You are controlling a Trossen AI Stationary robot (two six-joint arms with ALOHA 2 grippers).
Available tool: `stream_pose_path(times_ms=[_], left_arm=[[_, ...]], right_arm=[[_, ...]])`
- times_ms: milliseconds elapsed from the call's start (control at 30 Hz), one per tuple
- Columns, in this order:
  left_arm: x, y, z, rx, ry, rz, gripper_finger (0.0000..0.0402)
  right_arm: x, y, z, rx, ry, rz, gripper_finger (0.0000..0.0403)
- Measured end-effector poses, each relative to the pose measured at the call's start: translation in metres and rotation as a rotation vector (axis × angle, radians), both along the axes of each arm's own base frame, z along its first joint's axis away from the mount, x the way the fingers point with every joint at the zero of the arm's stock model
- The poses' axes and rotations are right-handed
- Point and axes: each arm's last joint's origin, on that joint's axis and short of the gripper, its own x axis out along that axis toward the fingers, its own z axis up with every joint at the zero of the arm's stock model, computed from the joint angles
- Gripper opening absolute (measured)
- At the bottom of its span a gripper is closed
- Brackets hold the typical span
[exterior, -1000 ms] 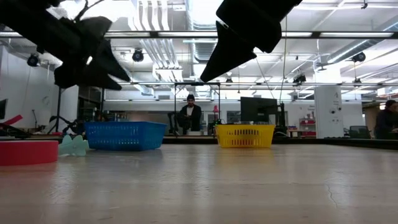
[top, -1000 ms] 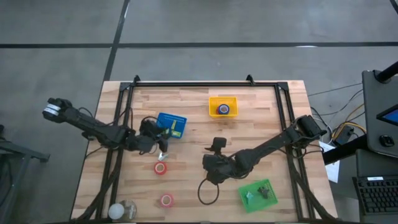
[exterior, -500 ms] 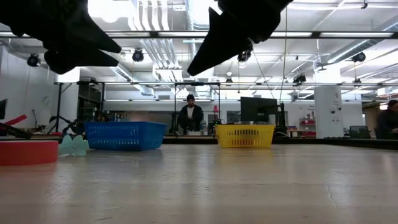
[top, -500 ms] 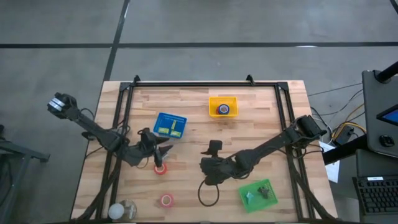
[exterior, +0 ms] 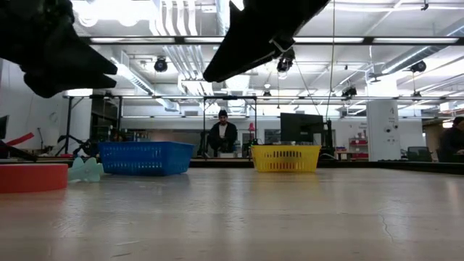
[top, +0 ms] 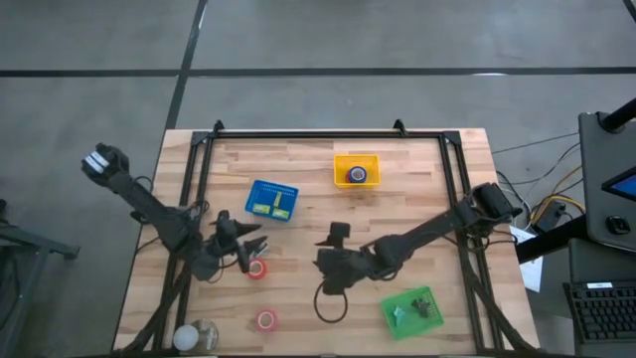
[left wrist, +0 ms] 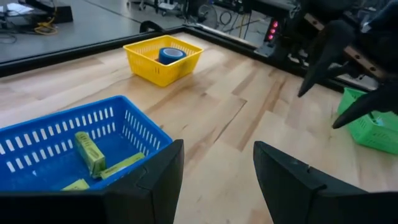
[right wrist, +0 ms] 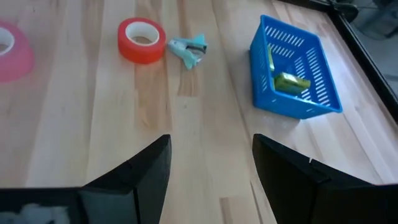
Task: Pick and place Stapler, Stapler remover, tape
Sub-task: Put the light blue staple remover into the green bin
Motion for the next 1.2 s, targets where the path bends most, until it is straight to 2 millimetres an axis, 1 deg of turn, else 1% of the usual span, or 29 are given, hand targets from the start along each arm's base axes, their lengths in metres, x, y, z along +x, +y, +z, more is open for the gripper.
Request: stream_pose_path(times_ms=[233, 400, 633, 733, 900, 1000, 1133, 1200], left_arm=[[-0.005, -0.004, 0.000, 0.004, -0.023, 0.002, 0.0197], [-0.005, -0.004, 0.000, -0.012, -0.047, 0.030, 0.0197], [-0.006, -0.001, 0.002, 0.000, -0.123, 0.144, 0.0197], [-0.007, 0.000, 0.003, -0.005, -0.151, 0.180, 0.0197], [-0.008, 0.002, 0.005, 0.034, -0.204, 0.267, 0.0197], [-0.007, 0.000, 0.004, -0.003, -0.176, 0.209, 0.0197], [-0.005, -0.005, 0.005, -0.122, -0.102, 0.041, 0.0197], [-0.004, -0.006, 0.005, -0.175, -0.093, 0.007, 0.0197]], right_arm=[[0.006, -0.012, -0.001, 0.046, -0.011, 0.007, 0.0221], [0.010, -0.019, -0.002, 0.043, -0.034, 0.006, 0.0221], [0.014, -0.034, -0.002, -0.032, -0.011, 0.031, 0.0220], [0.018, -0.042, -0.001, -0.003, -0.008, 0.079, 0.0219], [0.026, -0.054, 0.001, 0.125, -0.029, 0.220, 0.0219], [0.026, -0.056, 0.000, 0.133, -0.026, 0.255, 0.0219], [0.024, -0.057, -0.003, 0.108, 0.011, 0.272, 0.0219], [0.023, -0.057, -0.006, 0.101, 0.009, 0.279, 0.0219]])
